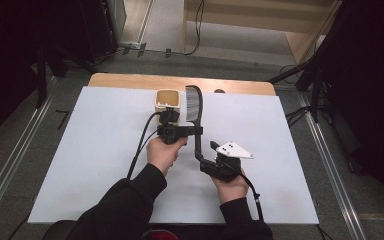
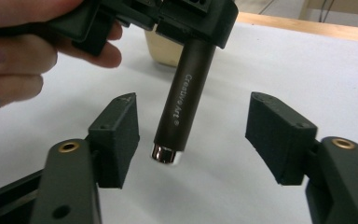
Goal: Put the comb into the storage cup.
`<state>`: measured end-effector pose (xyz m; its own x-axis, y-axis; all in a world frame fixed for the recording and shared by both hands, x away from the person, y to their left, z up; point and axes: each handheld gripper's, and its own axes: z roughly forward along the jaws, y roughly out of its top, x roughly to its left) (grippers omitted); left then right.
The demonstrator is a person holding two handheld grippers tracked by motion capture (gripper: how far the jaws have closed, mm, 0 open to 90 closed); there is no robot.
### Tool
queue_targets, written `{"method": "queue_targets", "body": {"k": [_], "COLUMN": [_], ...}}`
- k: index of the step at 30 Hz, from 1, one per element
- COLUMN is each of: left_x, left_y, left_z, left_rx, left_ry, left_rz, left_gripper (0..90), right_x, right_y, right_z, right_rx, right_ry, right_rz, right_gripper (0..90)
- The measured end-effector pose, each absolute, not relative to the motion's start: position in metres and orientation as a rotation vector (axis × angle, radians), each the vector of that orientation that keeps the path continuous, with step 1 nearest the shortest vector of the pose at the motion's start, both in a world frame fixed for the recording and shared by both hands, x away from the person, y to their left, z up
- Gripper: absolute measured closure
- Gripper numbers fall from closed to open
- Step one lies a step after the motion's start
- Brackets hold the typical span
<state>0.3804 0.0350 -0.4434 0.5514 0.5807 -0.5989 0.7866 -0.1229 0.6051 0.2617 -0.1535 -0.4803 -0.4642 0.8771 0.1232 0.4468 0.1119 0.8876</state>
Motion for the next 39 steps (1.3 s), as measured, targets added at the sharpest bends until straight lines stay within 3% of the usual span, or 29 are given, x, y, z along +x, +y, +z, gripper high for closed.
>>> {"method": "queue_targets", "body": {"k": [14,39], "left_x": [0.383,0.381], "left_y": [0.05,0.067], "left_z": [-0.438,-0.431], "left_rx": [1.818,1.833], "left_ry": [1.128,1.094], "left_rz": [-0.227,-0.205], "left_gripper": [72.5,72.5], "right_x": [0.262,0.256], "right_y": [-0.158,-0.18], "right_z": [-0.488,-0.485], "right_rx": [1.257,1.202], "right_ry": [2.034,2.095], "right_rz": [1.319,1.277], "right_gripper": [19.3,20.3]}}
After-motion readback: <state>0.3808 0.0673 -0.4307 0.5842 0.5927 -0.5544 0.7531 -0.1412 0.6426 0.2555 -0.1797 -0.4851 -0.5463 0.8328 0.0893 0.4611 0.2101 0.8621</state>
